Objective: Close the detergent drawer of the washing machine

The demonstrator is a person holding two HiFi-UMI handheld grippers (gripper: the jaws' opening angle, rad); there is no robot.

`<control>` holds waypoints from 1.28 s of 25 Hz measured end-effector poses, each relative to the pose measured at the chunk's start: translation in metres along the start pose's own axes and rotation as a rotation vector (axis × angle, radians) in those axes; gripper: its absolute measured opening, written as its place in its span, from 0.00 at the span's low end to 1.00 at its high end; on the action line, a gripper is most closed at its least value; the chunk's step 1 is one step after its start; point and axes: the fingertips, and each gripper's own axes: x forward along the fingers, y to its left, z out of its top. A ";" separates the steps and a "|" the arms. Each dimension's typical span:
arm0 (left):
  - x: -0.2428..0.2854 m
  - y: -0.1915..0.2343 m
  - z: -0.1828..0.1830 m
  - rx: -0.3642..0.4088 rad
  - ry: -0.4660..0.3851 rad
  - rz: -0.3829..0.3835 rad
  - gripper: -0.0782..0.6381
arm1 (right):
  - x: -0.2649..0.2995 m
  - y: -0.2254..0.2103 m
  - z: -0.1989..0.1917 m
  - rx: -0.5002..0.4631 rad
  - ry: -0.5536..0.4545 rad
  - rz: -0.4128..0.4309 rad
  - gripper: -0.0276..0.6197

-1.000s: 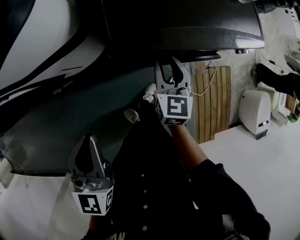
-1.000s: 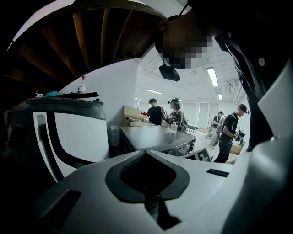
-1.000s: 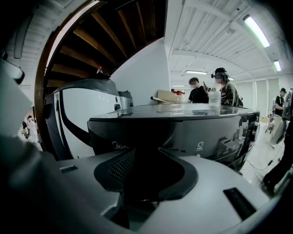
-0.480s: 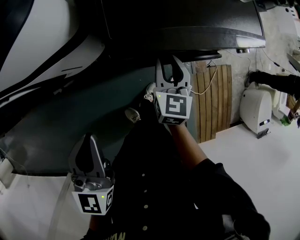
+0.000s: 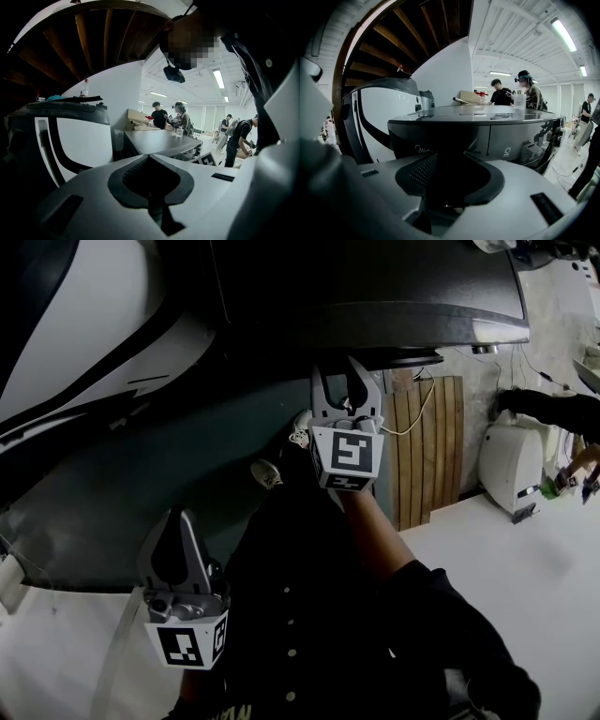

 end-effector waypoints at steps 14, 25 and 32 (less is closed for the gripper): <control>-0.007 0.005 0.034 0.033 -0.060 0.006 0.12 | -0.032 -0.018 0.035 -0.017 -0.053 0.087 0.20; -0.013 0.002 0.065 0.057 -0.123 -0.019 0.12 | -0.103 -0.021 0.108 -0.030 -0.180 0.187 0.10; -0.022 0.008 0.085 0.069 -0.171 -0.018 0.12 | -0.150 -0.026 0.158 -0.058 -0.257 0.206 0.10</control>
